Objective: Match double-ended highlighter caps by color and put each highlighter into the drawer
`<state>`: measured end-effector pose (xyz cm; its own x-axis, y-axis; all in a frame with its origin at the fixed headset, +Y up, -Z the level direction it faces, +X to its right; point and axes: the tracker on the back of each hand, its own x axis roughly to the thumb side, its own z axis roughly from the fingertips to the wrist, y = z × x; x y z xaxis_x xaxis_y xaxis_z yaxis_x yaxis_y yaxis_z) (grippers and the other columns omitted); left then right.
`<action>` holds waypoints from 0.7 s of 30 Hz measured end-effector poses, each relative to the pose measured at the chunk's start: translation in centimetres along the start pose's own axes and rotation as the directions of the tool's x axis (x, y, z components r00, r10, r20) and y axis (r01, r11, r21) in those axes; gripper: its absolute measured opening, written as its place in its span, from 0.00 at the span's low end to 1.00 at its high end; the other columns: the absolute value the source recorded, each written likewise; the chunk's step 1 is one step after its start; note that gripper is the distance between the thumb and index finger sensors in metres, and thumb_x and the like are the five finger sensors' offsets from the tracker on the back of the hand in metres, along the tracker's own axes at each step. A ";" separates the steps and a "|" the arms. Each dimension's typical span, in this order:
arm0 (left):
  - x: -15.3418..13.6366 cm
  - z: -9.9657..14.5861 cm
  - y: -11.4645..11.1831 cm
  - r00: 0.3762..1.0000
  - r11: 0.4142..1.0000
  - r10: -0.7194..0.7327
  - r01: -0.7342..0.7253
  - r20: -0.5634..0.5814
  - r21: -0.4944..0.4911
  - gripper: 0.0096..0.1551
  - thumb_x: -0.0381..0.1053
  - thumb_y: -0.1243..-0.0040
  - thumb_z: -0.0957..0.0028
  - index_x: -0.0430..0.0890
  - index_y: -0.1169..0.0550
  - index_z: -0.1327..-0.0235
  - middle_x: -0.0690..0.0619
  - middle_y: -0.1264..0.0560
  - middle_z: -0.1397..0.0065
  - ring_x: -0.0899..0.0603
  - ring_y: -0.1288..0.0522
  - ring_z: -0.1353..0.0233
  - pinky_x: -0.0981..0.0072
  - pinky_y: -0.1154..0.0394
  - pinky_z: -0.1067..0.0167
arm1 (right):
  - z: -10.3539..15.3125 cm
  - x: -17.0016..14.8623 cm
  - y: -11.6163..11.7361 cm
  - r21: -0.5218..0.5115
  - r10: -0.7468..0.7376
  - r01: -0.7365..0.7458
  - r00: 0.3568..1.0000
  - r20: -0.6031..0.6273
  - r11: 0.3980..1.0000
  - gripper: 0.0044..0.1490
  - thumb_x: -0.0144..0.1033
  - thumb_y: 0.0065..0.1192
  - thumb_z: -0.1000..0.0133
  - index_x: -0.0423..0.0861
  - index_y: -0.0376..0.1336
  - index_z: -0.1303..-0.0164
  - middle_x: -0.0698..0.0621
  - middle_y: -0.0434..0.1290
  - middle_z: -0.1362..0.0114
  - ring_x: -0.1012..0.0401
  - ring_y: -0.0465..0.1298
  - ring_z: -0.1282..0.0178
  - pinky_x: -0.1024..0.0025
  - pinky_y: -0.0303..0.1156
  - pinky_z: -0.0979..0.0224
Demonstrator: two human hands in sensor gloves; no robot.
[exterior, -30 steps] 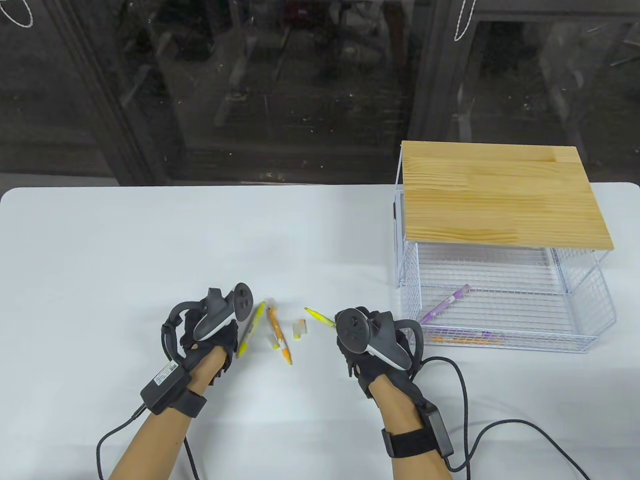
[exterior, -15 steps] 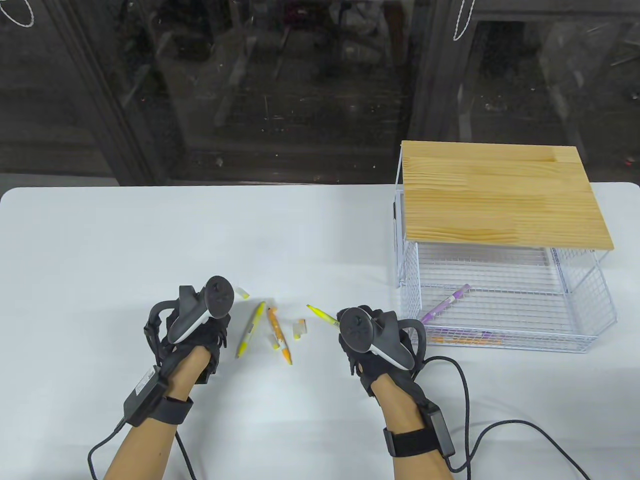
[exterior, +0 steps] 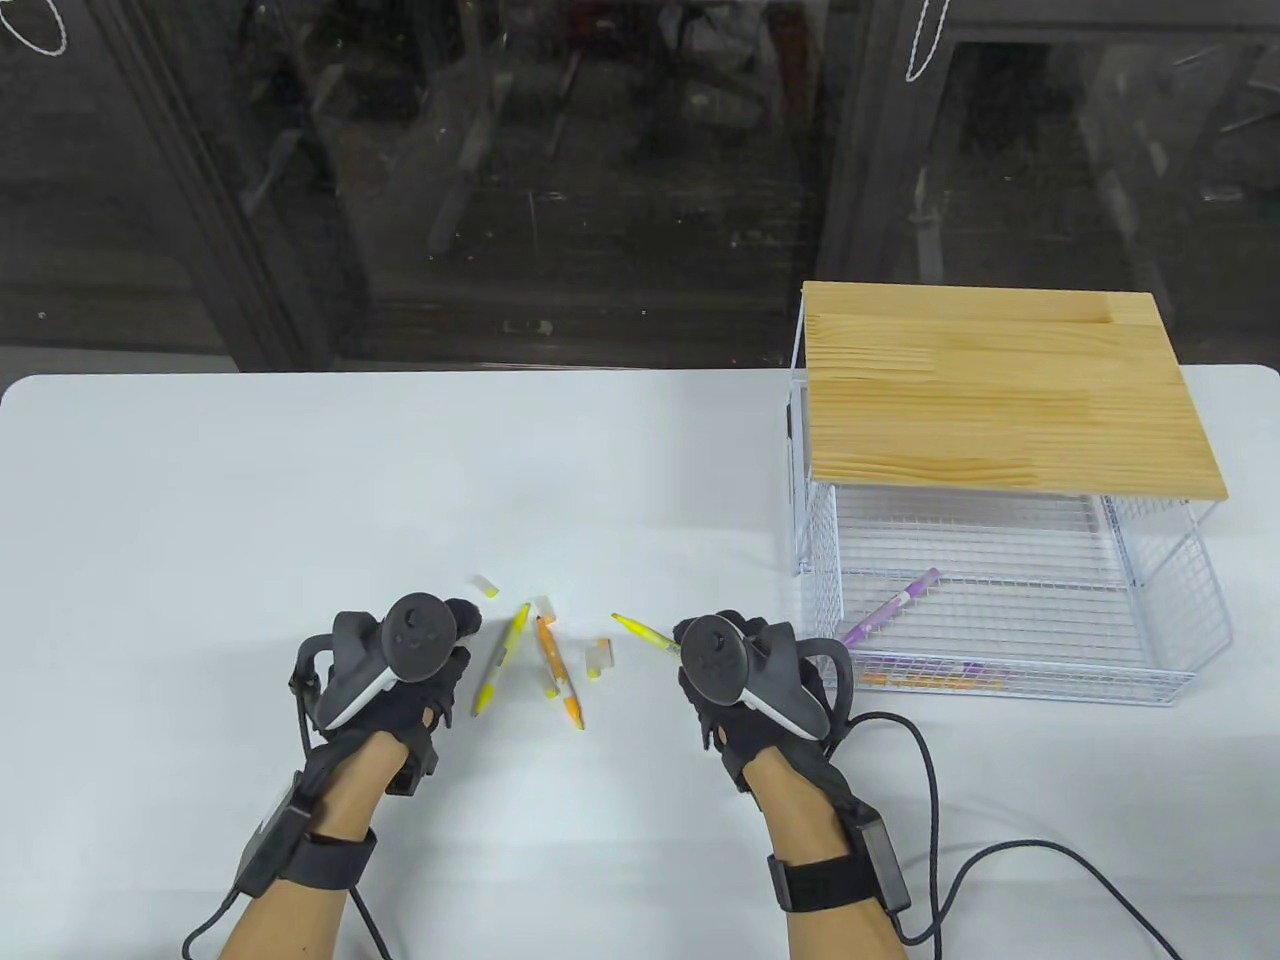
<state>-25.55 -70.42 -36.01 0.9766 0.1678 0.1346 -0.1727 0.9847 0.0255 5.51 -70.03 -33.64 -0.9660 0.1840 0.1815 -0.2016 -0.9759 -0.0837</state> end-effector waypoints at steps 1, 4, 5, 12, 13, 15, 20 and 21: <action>-0.1 0.1 -0.1 1.000 1.000 0.024 -0.024 0.011 0.001 0.26 0.50 0.28 0.60 0.59 0.18 0.44 0.54 0.15 0.40 0.43 0.14 0.51 0.45 0.18 0.52 | 0.0 0.0 0.0 -0.008 0.001 -0.001 1.000 0.001 1.000 0.29 0.45 0.77 0.53 0.55 0.73 0.40 0.51 0.79 0.38 0.50 0.80 0.42 0.50 0.76 0.42; -0.2 0.4 -0.3 0.998 0.998 0.067 -0.067 0.016 -0.011 0.26 0.50 0.29 0.60 0.58 0.18 0.44 0.53 0.15 0.40 0.43 0.14 0.51 0.45 0.18 0.52 | 0.1 0.1 -0.3 -0.043 -0.001 0.001 1.000 0.003 0.999 0.29 0.45 0.77 0.54 0.56 0.73 0.40 0.51 0.79 0.38 0.49 0.79 0.41 0.50 0.76 0.41; -0.2 0.5 -0.4 0.996 0.996 0.086 -0.086 0.020 -0.015 0.26 0.50 0.29 0.60 0.58 0.18 0.44 0.53 0.15 0.41 0.43 0.14 0.51 0.45 0.18 0.52 | 0.1 0.3 -0.4 -0.061 0.002 -0.002 1.000 0.007 0.998 0.29 0.45 0.77 0.53 0.57 0.73 0.40 0.51 0.79 0.38 0.49 0.79 0.41 0.50 0.76 0.41; 0.6 0.9 -0.3 0.986 0.988 0.155 -0.155 0.068 0.002 0.26 0.50 0.32 0.59 0.56 0.17 0.43 0.54 0.13 0.45 0.43 0.14 0.54 0.45 0.18 0.53 | 0.5 1.4 -0.7 -0.134 -0.010 0.016 0.999 0.052 0.991 0.28 0.44 0.75 0.53 0.59 0.73 0.40 0.52 0.77 0.36 0.49 0.77 0.37 0.49 0.74 0.38; 0.7 1.0 -0.2 0.984 0.987 0.163 -0.164 0.071 0.003 0.26 0.50 0.32 0.59 0.56 0.17 0.44 0.54 0.13 0.46 0.43 0.14 0.54 0.45 0.18 0.53 | 0.6 1.6 -0.7 -0.139 -0.010 0.018 0.998 0.062 0.990 0.28 0.45 0.75 0.53 0.59 0.73 0.40 0.53 0.77 0.36 0.49 0.76 0.36 0.49 0.74 0.38; 1.1 1.2 -0.2 0.980 0.983 0.180 -0.181 0.089 0.008 0.26 0.50 0.32 0.59 0.56 0.17 0.44 0.54 0.13 0.46 0.43 0.13 0.54 0.45 0.18 0.54 | 0.8 2.0 -0.7 -0.150 -0.017 0.030 0.996 0.085 0.988 0.28 0.45 0.75 0.52 0.60 0.73 0.40 0.53 0.77 0.35 0.49 0.76 0.35 0.49 0.74 0.36; 1.6 1.4 -0.3 0.972 0.977 0.209 -0.212 0.110 0.011 0.26 0.51 0.32 0.59 0.55 0.17 0.44 0.54 0.12 0.47 0.43 0.13 0.55 0.45 0.17 0.55 | 1.1 3.2 -0.7 -0.150 -0.021 0.043 0.989 0.145 0.988 0.28 0.44 0.75 0.52 0.61 0.72 0.40 0.53 0.76 0.34 0.50 0.75 0.34 0.49 0.73 0.35; 1.6 1.4 -0.3 0.971 0.977 0.211 -0.213 0.111 0.009 0.26 0.51 0.32 0.59 0.56 0.16 0.44 0.54 0.12 0.48 0.43 0.13 0.56 0.45 0.17 0.55 | 1.1 3.3 -0.7 -0.151 -0.019 0.041 0.989 0.147 0.988 0.28 0.45 0.75 0.52 0.61 0.72 0.40 0.54 0.76 0.34 0.50 0.75 0.34 0.49 0.73 0.35</action>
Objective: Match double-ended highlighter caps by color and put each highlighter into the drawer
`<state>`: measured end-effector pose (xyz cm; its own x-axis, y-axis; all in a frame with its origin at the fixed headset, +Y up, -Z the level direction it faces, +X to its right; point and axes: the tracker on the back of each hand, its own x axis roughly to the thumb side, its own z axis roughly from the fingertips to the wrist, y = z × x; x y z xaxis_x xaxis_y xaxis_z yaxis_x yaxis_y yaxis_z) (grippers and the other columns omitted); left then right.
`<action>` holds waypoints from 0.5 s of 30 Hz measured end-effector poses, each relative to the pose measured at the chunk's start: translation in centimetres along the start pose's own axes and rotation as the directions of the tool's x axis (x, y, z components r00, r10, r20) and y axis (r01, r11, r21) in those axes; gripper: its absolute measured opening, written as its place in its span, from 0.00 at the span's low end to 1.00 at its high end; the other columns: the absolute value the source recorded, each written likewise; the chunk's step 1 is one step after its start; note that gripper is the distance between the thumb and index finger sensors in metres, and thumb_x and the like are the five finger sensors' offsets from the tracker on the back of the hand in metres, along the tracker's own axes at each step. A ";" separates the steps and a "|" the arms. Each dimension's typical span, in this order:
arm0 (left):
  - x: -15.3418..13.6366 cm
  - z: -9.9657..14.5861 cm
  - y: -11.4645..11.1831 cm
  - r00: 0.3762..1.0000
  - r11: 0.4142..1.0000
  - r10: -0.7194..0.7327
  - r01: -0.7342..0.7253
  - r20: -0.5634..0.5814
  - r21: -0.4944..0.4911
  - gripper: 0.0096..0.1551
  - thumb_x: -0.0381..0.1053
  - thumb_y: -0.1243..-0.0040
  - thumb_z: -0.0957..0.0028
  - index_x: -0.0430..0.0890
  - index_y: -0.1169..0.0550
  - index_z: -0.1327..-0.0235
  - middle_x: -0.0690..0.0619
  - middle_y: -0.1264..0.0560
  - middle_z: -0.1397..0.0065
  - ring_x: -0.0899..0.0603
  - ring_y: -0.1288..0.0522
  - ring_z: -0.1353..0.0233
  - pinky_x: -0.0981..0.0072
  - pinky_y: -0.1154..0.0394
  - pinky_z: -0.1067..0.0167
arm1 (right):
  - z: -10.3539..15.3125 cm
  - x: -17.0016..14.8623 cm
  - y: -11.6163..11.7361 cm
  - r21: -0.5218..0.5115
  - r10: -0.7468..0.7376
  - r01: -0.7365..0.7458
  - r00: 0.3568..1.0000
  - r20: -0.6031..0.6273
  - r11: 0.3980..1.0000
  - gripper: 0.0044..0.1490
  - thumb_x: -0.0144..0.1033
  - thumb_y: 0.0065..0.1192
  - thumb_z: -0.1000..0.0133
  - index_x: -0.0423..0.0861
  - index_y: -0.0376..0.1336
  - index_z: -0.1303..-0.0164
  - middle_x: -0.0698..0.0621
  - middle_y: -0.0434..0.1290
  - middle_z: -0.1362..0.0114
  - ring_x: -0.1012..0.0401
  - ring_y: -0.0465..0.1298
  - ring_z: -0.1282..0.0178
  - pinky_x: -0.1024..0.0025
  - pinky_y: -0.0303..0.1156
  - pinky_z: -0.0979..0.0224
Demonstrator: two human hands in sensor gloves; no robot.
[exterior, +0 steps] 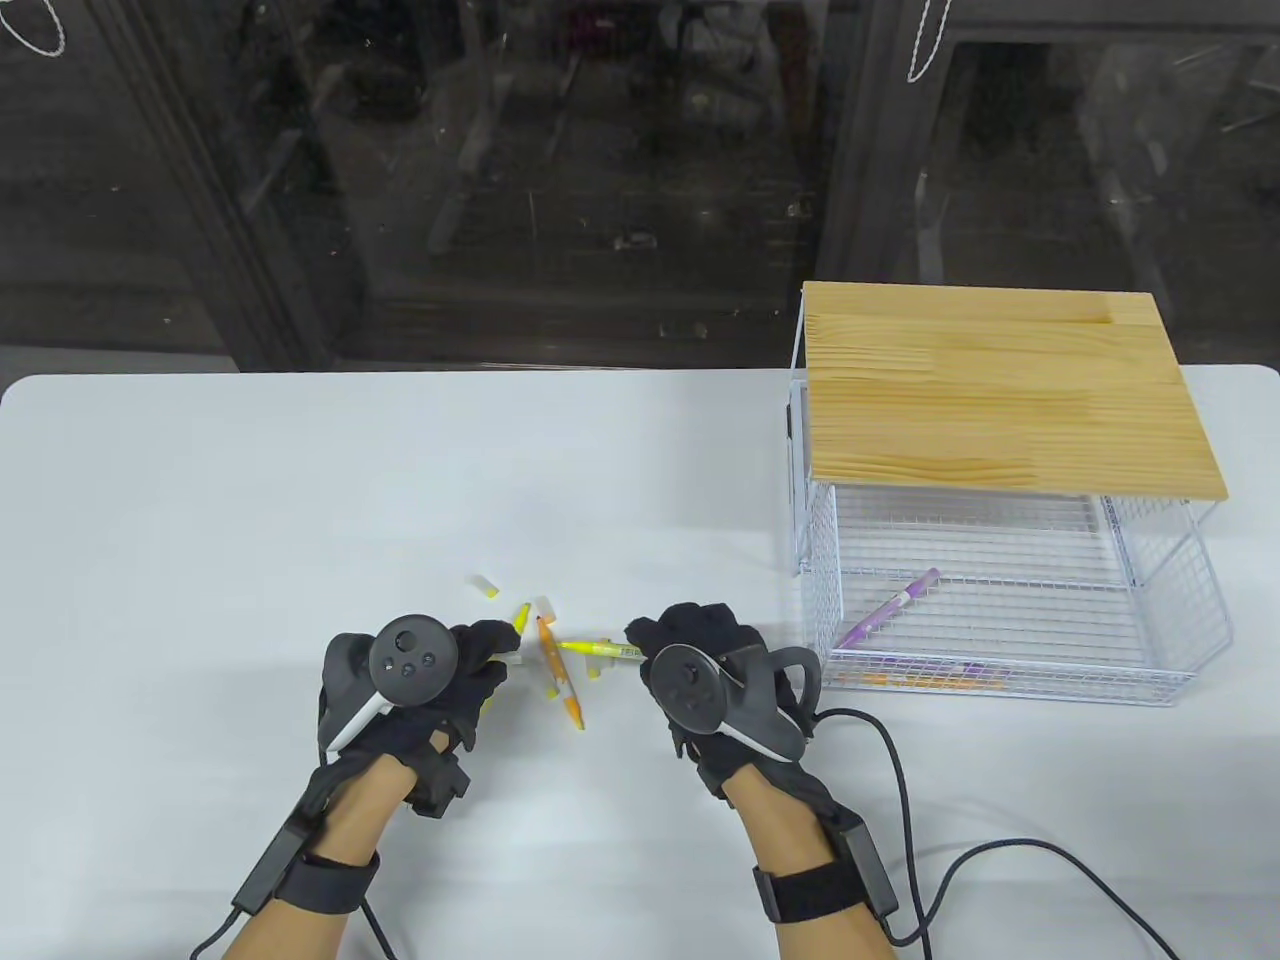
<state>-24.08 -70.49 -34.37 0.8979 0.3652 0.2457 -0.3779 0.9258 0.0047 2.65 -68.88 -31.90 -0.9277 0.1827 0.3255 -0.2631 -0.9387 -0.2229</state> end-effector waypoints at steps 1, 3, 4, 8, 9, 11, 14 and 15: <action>0.1 0.0 -0.1 1.000 1.000 0.005 -0.005 0.008 -0.005 0.26 0.51 0.32 0.59 0.55 0.16 0.44 0.54 0.11 0.48 0.43 0.13 0.56 0.45 0.17 0.55 | 0.0 0.2 0.0 -0.001 0.004 -0.004 1.000 0.005 1.000 0.28 0.45 0.75 0.52 0.61 0.73 0.40 0.53 0.76 0.34 0.50 0.75 0.34 0.49 0.73 0.35; 0.3 0.1 -0.2 1.000 1.000 0.017 -0.017 0.017 -0.002 0.26 0.51 0.31 0.59 0.55 0.16 0.44 0.54 0.11 0.48 0.43 0.12 0.57 0.45 0.17 0.56 | 0.1 0.6 0.1 0.004 0.008 -0.008 1.000 0.015 1.000 0.28 0.45 0.75 0.52 0.61 0.73 0.40 0.53 0.76 0.34 0.50 0.75 0.34 0.49 0.73 0.35; 0.4 0.1 -0.2 0.999 1.000 0.025 -0.025 0.023 0.001 0.26 0.51 0.31 0.59 0.55 0.16 0.44 0.54 0.11 0.49 0.43 0.12 0.57 0.45 0.17 0.56 | 0.1 0.7 0.1 0.005 0.008 -0.008 1.000 0.017 1.000 0.28 0.45 0.75 0.52 0.61 0.73 0.40 0.53 0.76 0.34 0.50 0.75 0.34 0.49 0.73 0.35; 0.7 0.2 -0.2 0.998 0.999 0.051 -0.051 0.032 0.003 0.26 0.51 0.31 0.59 0.55 0.16 0.45 0.54 0.11 0.49 0.43 0.12 0.57 0.45 0.17 0.56 | 0.1 1.0 0.2 0.014 0.019 -0.020 0.999 0.031 1.000 0.28 0.45 0.75 0.52 0.61 0.73 0.40 0.53 0.76 0.34 0.49 0.75 0.33 0.49 0.73 0.35; 0.7 0.2 -0.2 0.998 0.999 0.053 -0.053 0.034 0.005 0.26 0.51 0.31 0.59 0.55 0.16 0.45 0.54 0.11 0.49 0.43 0.12 0.57 0.45 0.17 0.56 | 0.1 1.0 0.2 0.015 0.020 -0.020 0.999 0.033 1.000 0.28 0.45 0.75 0.53 0.61 0.73 0.40 0.53 0.76 0.34 0.49 0.75 0.34 0.49 0.73 0.35; 0.8 0.2 -0.3 0.998 0.999 0.051 -0.051 0.037 0.002 0.26 0.51 0.31 0.59 0.55 0.16 0.45 0.54 0.11 0.49 0.43 0.12 0.57 0.45 0.17 0.56 | 0.1 1.1 0.3 0.016 0.021 -0.021 0.999 0.034 1.000 0.28 0.45 0.75 0.52 0.61 0.73 0.40 0.53 0.76 0.34 0.49 0.74 0.33 0.49 0.73 0.35; 0.9 0.2 -0.5 0.998 0.999 0.043 -0.043 0.042 -0.003 0.26 0.51 0.32 0.59 0.55 0.16 0.44 0.54 0.11 0.49 0.43 0.12 0.57 0.45 0.17 0.56 | 0.1 1.2 0.3 0.014 0.019 -0.020 0.999 0.040 1.000 0.28 0.45 0.75 0.52 0.61 0.73 0.40 0.54 0.76 0.34 0.49 0.74 0.33 0.49 0.73 0.35; 0.9 0.2 -0.6 0.998 0.999 0.043 -0.043 0.044 -0.005 0.26 0.51 0.32 0.59 0.55 0.16 0.44 0.54 0.11 0.49 0.43 0.12 0.57 0.45 0.17 0.56 | 0.1 1.3 0.4 0.017 0.023 -0.024 0.999 0.044 1.000 0.28 0.45 0.75 0.52 0.61 0.73 0.40 0.54 0.76 0.34 0.49 0.74 0.33 0.49 0.73 0.35</action>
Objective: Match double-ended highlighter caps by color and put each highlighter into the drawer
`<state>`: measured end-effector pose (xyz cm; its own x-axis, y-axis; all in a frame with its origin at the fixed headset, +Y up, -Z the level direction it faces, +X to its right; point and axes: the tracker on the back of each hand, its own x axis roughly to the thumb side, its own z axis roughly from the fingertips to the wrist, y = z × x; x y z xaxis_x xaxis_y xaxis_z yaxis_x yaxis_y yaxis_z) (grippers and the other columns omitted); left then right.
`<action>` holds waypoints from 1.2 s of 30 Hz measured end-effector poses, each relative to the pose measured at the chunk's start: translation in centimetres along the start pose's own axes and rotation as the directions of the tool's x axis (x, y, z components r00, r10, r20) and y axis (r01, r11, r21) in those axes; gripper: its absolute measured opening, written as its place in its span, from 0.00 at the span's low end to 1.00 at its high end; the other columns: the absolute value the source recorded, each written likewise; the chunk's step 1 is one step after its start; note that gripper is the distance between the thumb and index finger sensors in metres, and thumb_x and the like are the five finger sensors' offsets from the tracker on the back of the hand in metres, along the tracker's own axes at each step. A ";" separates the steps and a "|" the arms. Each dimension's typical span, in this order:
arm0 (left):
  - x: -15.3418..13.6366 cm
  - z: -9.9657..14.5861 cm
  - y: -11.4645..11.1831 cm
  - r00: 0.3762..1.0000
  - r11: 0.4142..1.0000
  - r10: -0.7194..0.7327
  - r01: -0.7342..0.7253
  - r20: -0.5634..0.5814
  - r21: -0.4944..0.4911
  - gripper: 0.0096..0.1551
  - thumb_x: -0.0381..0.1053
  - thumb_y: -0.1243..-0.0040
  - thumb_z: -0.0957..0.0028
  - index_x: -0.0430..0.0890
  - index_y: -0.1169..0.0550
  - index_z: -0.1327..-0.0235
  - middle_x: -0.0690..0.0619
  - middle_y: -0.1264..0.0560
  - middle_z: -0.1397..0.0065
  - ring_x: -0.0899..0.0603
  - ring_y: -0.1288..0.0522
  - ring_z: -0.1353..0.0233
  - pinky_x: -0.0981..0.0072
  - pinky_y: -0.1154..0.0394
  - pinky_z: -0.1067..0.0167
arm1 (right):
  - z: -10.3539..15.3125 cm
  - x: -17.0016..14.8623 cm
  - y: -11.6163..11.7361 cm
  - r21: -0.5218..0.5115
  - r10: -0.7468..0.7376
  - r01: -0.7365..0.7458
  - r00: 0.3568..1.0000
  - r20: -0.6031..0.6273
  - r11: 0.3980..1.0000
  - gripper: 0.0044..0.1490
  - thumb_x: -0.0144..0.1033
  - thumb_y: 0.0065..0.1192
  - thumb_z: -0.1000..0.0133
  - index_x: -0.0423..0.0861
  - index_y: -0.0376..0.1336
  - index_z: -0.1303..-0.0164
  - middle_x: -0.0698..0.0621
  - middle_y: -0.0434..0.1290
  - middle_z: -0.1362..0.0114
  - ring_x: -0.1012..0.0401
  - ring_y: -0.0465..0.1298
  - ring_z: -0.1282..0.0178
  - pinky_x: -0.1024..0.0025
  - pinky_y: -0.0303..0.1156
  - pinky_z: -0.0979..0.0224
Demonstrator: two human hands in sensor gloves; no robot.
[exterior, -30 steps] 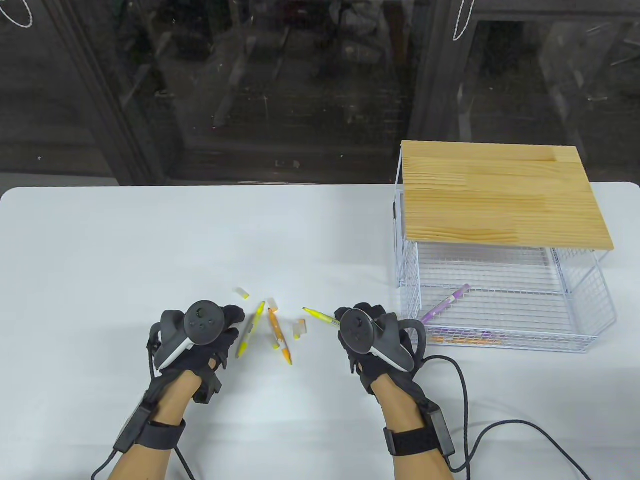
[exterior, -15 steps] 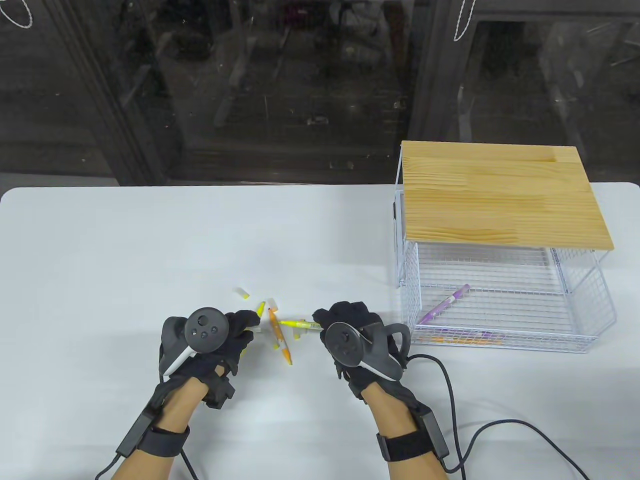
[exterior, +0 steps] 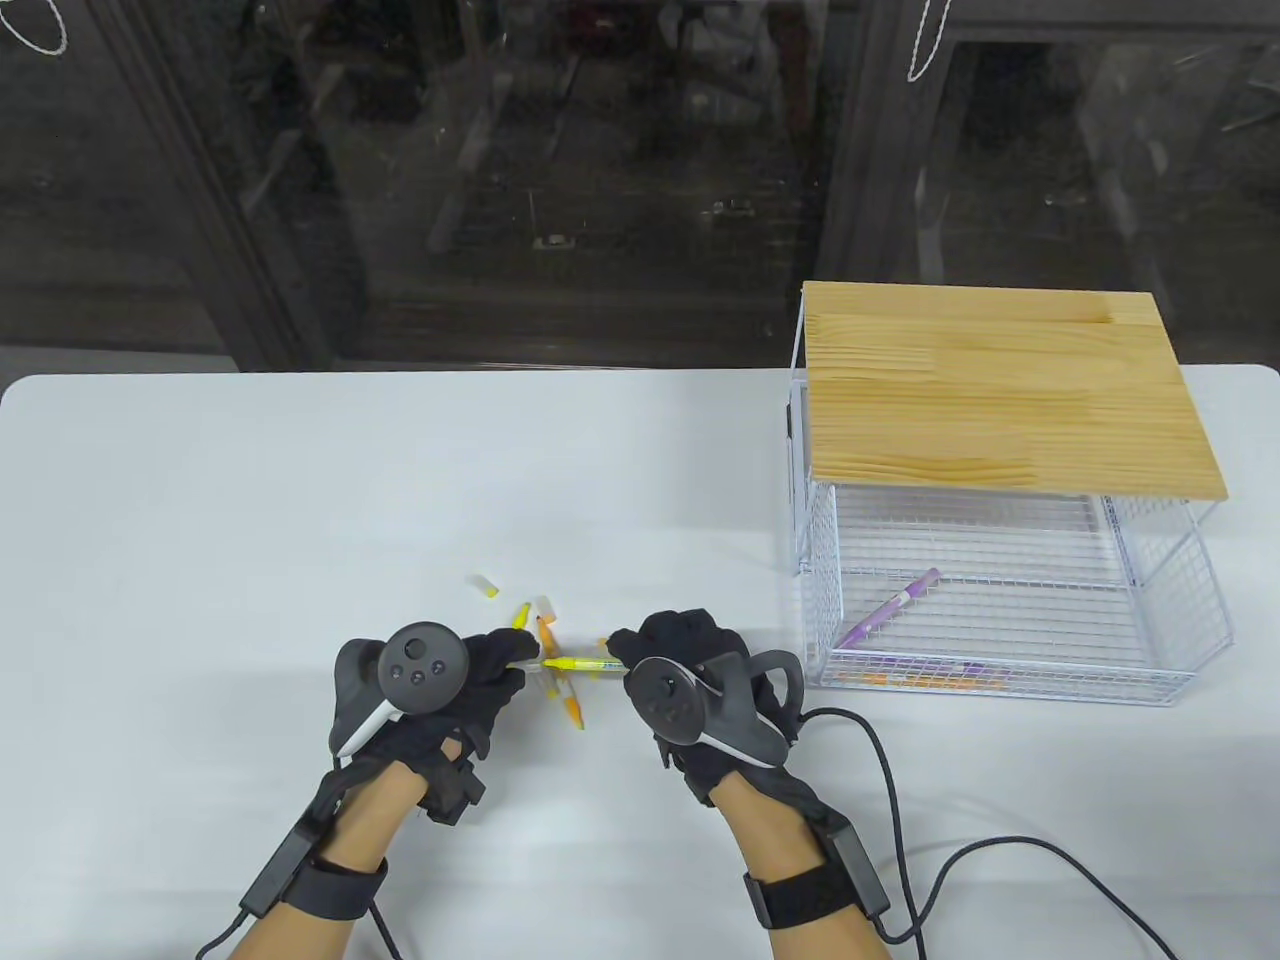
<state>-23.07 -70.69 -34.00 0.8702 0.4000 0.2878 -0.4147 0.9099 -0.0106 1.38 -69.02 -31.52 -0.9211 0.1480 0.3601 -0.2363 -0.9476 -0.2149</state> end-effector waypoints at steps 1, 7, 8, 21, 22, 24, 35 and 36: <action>0.0 0.0 -0.1 1.000 1.000 0.002 -0.002 0.001 0.001 0.26 0.51 0.32 0.59 0.55 0.16 0.44 0.54 0.10 0.49 0.43 0.12 0.57 0.45 0.17 0.57 | 0.0 0.1 0.1 0.001 0.002 -0.002 1.000 0.003 1.000 0.28 0.45 0.75 0.52 0.61 0.73 0.40 0.54 0.76 0.34 0.49 0.74 0.33 0.49 0.73 0.35; 0.4 0.0 -0.4 1.000 1.000 0.006 -0.006 0.009 -0.009 0.26 0.51 0.32 0.59 0.55 0.16 0.44 0.53 0.11 0.49 0.43 0.12 0.58 0.45 0.17 0.57 | 0.0 0.4 0.3 0.009 -0.006 0.006 1.000 0.015 1.000 0.28 0.45 0.75 0.52 0.62 0.73 0.40 0.54 0.76 0.34 0.50 0.74 0.33 0.49 0.72 0.34; 0.4 0.0 -0.5 1.000 1.000 0.006 -0.006 0.008 -0.013 0.26 0.51 0.32 0.59 0.55 0.16 0.44 0.53 0.11 0.49 0.43 0.12 0.58 0.45 0.17 0.57 | 0.0 0.4 0.3 0.009 -0.009 0.009 1.000 0.017 1.000 0.28 0.45 0.75 0.53 0.62 0.73 0.40 0.54 0.76 0.34 0.50 0.74 0.33 0.49 0.72 0.34; 0.8 0.0 -0.8 0.999 0.999 0.029 -0.029 0.015 -0.020 0.26 0.50 0.33 0.58 0.55 0.16 0.44 0.53 0.11 0.49 0.43 0.12 0.58 0.45 0.17 0.56 | 0.0 0.3 0.5 0.024 -0.020 0.019 0.999 0.025 1.000 0.28 0.43 0.74 0.52 0.62 0.73 0.40 0.54 0.76 0.34 0.50 0.74 0.32 0.48 0.72 0.33; 0.8 0.0 -0.8 0.999 0.999 0.030 -0.030 0.016 -0.021 0.26 0.50 0.33 0.58 0.55 0.16 0.44 0.53 0.11 0.49 0.43 0.12 0.58 0.45 0.17 0.56 | 0.0 0.3 0.5 0.027 -0.022 0.021 0.999 0.024 0.999 0.28 0.43 0.74 0.52 0.62 0.73 0.40 0.54 0.76 0.34 0.50 0.74 0.32 0.48 0.72 0.33; 0.8 0.0 -0.9 0.999 0.999 0.030 -0.030 0.018 -0.020 0.26 0.50 0.33 0.58 0.54 0.16 0.44 0.52 0.11 0.49 0.43 0.12 0.58 0.45 0.17 0.56 | 0.0 0.3 0.5 0.025 -0.021 0.020 0.999 0.027 0.999 0.28 0.43 0.74 0.52 0.61 0.73 0.40 0.54 0.76 0.34 0.50 0.74 0.32 0.48 0.72 0.33; 2.0 0.6 -0.5 0.996 0.998 -0.044 0.041 0.080 0.039 0.26 0.49 0.32 0.59 0.53 0.15 0.45 0.50 0.11 0.50 0.43 0.12 0.58 0.45 0.17 0.56 | 0.0 0.6 0.9 0.074 -0.017 0.013 0.998 0.054 0.997 0.30 0.39 0.70 0.52 0.56 0.71 0.37 0.52 0.75 0.35 0.49 0.73 0.34 0.46 0.70 0.32; 2.3 0.7 -0.5 0.994 0.997 -0.064 0.060 0.093 0.050 0.25 0.49 0.32 0.59 0.53 0.15 0.45 0.50 0.11 0.50 0.43 0.12 0.58 0.45 0.17 0.56 | 0.0 0.6 0.9 0.073 -0.004 -0.001 0.998 0.065 0.997 0.29 0.39 0.70 0.52 0.56 0.72 0.38 0.52 0.75 0.35 0.49 0.73 0.34 0.46 0.70 0.32</action>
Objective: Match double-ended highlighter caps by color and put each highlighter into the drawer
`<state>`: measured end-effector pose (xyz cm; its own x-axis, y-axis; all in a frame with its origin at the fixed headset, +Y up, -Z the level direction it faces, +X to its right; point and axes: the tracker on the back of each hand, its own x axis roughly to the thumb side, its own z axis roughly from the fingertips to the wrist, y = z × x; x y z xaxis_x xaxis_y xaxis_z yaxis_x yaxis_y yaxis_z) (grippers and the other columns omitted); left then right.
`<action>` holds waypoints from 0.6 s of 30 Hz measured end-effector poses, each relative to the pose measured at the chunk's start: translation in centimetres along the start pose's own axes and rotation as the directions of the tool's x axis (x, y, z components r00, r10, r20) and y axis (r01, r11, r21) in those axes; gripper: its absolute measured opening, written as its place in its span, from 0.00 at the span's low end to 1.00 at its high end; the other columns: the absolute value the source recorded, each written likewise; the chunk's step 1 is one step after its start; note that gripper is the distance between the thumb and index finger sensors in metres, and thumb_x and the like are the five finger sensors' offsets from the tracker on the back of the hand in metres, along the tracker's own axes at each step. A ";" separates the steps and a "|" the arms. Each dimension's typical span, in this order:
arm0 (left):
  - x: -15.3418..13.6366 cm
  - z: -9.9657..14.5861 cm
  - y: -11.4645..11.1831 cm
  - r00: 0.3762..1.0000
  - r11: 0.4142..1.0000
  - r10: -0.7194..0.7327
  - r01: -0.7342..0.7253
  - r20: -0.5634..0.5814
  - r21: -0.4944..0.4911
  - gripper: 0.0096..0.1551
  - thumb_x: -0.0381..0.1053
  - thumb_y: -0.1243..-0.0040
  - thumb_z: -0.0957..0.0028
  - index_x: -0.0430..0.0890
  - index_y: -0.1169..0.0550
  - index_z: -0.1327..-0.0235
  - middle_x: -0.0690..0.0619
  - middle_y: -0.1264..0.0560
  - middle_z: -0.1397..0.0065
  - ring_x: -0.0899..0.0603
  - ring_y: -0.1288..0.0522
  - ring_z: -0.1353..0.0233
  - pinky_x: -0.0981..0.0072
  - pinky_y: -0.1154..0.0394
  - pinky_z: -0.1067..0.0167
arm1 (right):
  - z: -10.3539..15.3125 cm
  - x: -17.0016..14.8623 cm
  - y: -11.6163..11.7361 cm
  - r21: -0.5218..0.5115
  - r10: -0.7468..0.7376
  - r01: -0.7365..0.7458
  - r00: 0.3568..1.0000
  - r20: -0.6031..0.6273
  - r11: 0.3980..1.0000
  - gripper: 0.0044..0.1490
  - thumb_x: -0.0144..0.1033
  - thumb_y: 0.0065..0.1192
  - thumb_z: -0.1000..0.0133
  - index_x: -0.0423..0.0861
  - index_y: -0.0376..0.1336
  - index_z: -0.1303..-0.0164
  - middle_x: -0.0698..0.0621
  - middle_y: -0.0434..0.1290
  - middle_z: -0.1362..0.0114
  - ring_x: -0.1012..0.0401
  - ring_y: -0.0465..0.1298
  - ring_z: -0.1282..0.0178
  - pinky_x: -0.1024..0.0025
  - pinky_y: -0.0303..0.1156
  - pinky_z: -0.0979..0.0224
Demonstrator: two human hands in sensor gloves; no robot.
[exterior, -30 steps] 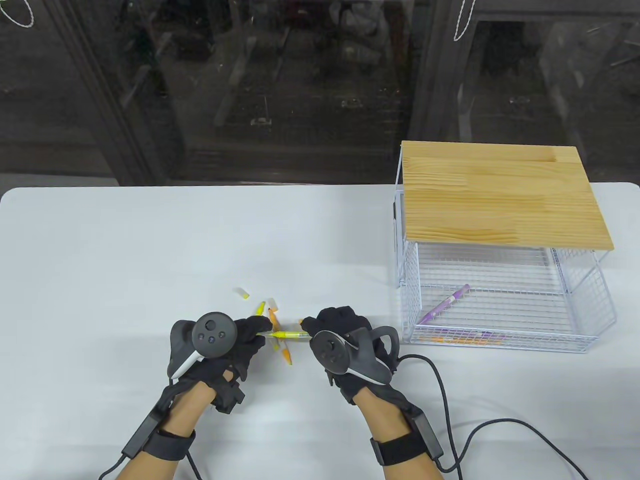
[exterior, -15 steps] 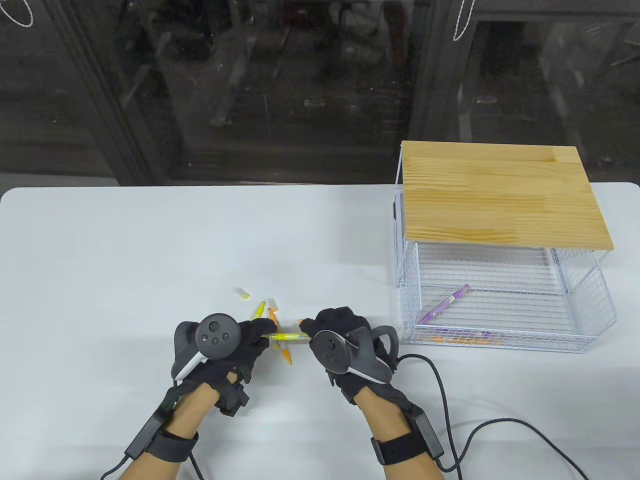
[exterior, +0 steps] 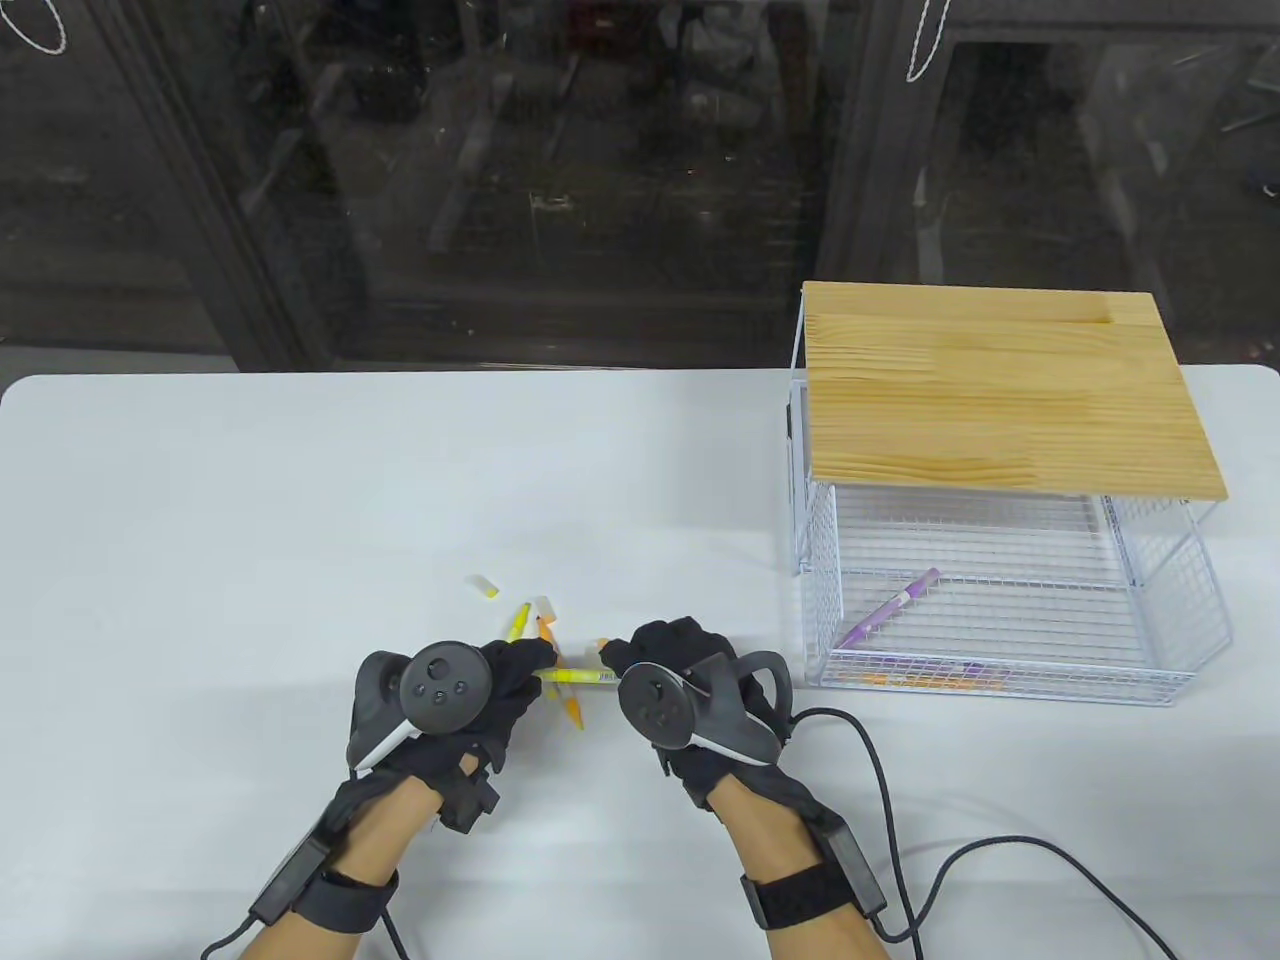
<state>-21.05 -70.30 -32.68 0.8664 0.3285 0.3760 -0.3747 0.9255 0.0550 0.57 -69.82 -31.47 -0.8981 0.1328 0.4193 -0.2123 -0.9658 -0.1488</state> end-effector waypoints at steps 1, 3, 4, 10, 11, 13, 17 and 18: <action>0.2 0.0 0.0 1.000 1.000 -0.020 0.020 0.011 0.005 0.25 0.49 0.32 0.59 0.53 0.15 0.45 0.50 0.11 0.50 0.43 0.12 0.58 0.45 0.17 0.56 | 0.0 0.0 0.0 0.004 0.006 -0.006 1.000 0.005 1.000 0.29 0.39 0.70 0.53 0.56 0.72 0.38 0.52 0.75 0.35 0.49 0.73 0.34 0.46 0.70 0.32; 0.6 0.1 -0.1 0.998 0.998 -0.059 0.059 0.035 0.010 0.25 0.49 0.33 0.59 0.53 0.15 0.45 0.50 0.11 0.51 0.43 0.12 0.58 0.45 0.17 0.56 | 0.0 0.2 0.1 0.005 0.031 -0.031 0.999 0.020 1.000 0.29 0.38 0.69 0.53 0.56 0.71 0.39 0.52 0.75 0.35 0.49 0.74 0.34 0.46 0.70 0.31; 0.7 0.1 -0.1 0.996 0.998 -0.067 0.066 0.051 0.012 0.25 0.49 0.33 0.59 0.53 0.15 0.45 0.50 0.11 0.51 0.43 0.12 0.58 0.45 0.17 0.56 | 0.0 0.2 0.1 0.008 0.036 -0.037 0.999 0.023 0.999 0.29 0.38 0.69 0.53 0.56 0.71 0.39 0.52 0.75 0.35 0.49 0.73 0.34 0.46 0.70 0.31; 1.3 0.4 1.1 0.993 0.992 -0.081 0.073 0.084 0.101 0.25 0.48 0.32 0.61 0.53 0.14 0.47 0.50 0.11 0.53 0.44 0.12 0.60 0.46 0.15 0.57 | 0.2 0.3 -0.6 -0.049 -0.019 0.022 0.998 0.062 0.999 0.29 0.35 0.68 0.54 0.53 0.72 0.39 0.50 0.76 0.36 0.49 0.74 0.36 0.47 0.70 0.31; 1.3 0.5 1.5 0.993 0.990 -0.072 0.061 0.090 0.125 0.25 0.48 0.32 0.61 0.54 0.14 0.47 0.50 0.11 0.53 0.44 0.12 0.60 0.46 0.15 0.57 | 0.2 0.3 -0.7 -0.061 -0.029 0.032 0.998 0.060 0.998 0.29 0.35 0.68 0.54 0.53 0.71 0.39 0.50 0.76 0.36 0.49 0.74 0.36 0.47 0.70 0.31; 1.1 0.8 2.7 0.997 0.989 0.005 -0.017 0.079 0.149 0.25 0.50 0.33 0.60 0.55 0.14 0.47 0.52 0.12 0.51 0.45 0.12 0.58 0.47 0.16 0.56 | 0.2 0.3 -1.0 -0.082 -0.074 0.080 0.995 0.067 0.993 0.29 0.36 0.68 0.53 0.54 0.71 0.39 0.51 0.76 0.36 0.49 0.75 0.36 0.47 0.70 0.32; 0.7 1.2 3.9 0.986 0.969 0.146 -0.159 0.083 0.189 0.24 0.49 0.33 0.59 0.56 0.14 0.47 0.54 0.12 0.49 0.43 0.13 0.56 0.45 0.17 0.55 | 0.2 0.9 -1.4 -0.086 -0.090 0.094 0.995 0.049 0.992 0.28 0.45 0.70 0.51 0.55 0.70 0.39 0.53 0.75 0.35 0.50 0.74 0.35 0.47 0.70 0.32; 0.7 1.3 4.0 0.986 0.967 0.143 -0.157 0.084 0.199 0.24 0.50 0.32 0.59 0.57 0.14 0.47 0.55 0.12 0.49 0.43 0.13 0.56 0.45 0.17 0.56 | 0.3 1.0 -1.3 -0.087 -0.102 0.106 0.994 0.046 0.991 0.28 0.45 0.70 0.51 0.55 0.70 0.38 0.53 0.75 0.35 0.50 0.74 0.35 0.46 0.70 0.32</action>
<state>-22.41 -66.61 -30.99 0.7730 0.4405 0.4565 -0.5645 0.8060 0.1782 0.02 -68.51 -30.62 -0.8530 0.2208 0.4728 -0.3392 -0.9231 -0.1809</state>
